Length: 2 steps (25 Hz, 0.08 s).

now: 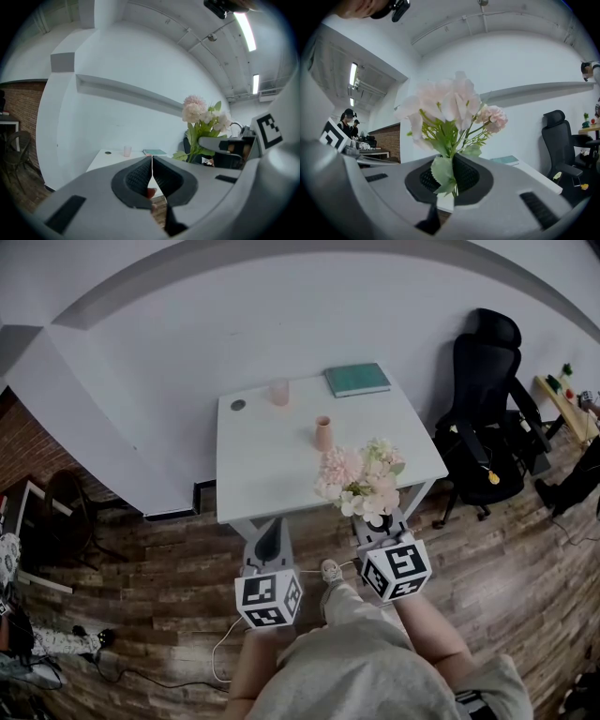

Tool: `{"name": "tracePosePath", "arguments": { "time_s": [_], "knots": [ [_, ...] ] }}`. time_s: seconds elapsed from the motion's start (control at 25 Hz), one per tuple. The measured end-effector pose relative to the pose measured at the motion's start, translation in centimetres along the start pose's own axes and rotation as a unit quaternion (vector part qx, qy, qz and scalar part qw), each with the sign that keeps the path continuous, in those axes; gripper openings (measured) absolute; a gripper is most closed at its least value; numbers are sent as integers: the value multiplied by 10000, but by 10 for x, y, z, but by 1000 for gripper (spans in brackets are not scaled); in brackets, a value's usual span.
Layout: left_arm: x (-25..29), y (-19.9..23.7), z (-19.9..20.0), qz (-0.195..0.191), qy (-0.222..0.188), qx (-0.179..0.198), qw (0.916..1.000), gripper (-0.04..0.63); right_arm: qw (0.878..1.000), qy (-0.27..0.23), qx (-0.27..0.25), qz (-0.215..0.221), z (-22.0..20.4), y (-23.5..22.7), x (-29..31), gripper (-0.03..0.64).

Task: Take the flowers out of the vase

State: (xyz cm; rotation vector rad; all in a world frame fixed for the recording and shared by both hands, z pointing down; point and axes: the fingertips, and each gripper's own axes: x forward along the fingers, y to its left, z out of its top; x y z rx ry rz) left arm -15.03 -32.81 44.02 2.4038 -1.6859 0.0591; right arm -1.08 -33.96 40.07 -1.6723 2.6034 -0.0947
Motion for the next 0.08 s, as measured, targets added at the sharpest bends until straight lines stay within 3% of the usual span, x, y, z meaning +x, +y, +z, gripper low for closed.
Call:
{"name": "tracePosePath", "arguments": {
  "time_s": [0.08],
  "knots": [
    [1,0,0,-1,3,-10,10000,8,10000,-8,-8,12,1,0,0,23]
  ]
}}
